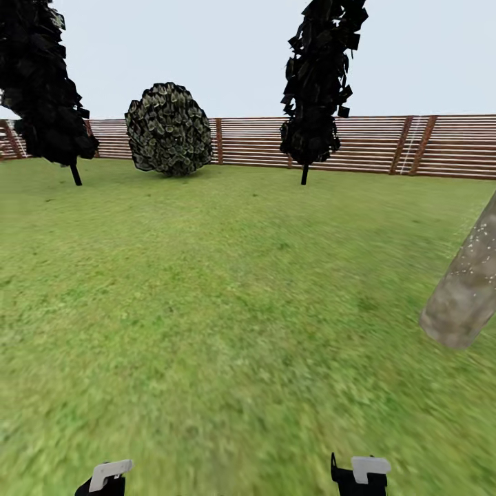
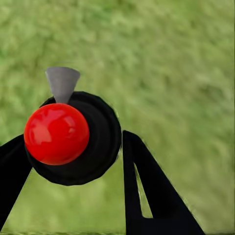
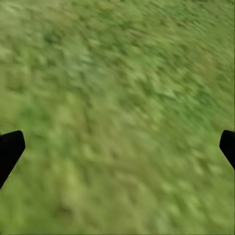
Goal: In the garden, pick up the pesticide atomizer on the floor and spray pesticide onto both trees until each tree trunk is fully covered.
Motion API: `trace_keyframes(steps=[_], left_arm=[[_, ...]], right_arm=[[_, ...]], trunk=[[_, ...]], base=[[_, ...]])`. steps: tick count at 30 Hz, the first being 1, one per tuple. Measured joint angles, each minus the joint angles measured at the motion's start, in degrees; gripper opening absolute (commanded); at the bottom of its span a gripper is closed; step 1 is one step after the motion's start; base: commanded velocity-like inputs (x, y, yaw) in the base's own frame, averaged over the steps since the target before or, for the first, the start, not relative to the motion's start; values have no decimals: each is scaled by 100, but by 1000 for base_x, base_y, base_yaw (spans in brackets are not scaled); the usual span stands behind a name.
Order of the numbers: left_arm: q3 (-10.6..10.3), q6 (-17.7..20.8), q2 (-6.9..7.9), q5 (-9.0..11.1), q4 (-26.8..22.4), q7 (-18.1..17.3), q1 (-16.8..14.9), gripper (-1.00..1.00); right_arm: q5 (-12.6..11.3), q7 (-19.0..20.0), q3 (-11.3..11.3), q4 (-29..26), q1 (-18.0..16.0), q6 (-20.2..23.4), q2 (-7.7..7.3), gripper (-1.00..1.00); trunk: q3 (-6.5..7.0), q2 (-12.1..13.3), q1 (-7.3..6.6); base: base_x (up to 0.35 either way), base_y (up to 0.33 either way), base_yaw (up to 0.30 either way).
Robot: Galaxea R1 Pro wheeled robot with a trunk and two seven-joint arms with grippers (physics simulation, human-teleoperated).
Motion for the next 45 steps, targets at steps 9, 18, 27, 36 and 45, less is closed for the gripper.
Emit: trace_keyframes(steps=[9,18,27,36,45], left_arm=[[17,-18,42,261,4,17,0,-100],[-2,-26,30,367,3,-3,0,-100],[-5,-9,18,360,3,-4,0,-100],[0,-1,43,377,10,3,0,-100],[0,0,44,378,12,4,0,-100]], right_arm=[[0,0,0,0,4,0,0,100],[0,0,0,0,5,0,0,100],[0,0,0,0,5,0,0,100],[0,0,0,0,6,0,0,100],[0,0,0,0,6,0,0,100]], trunk=[[0,0,0],[0,0,0],[0,0,0],[0,0,0],[0,0,0]], base=[[0,0,286],[0,0,286],[0,0,286],[0,0,286],[0,0,286]])
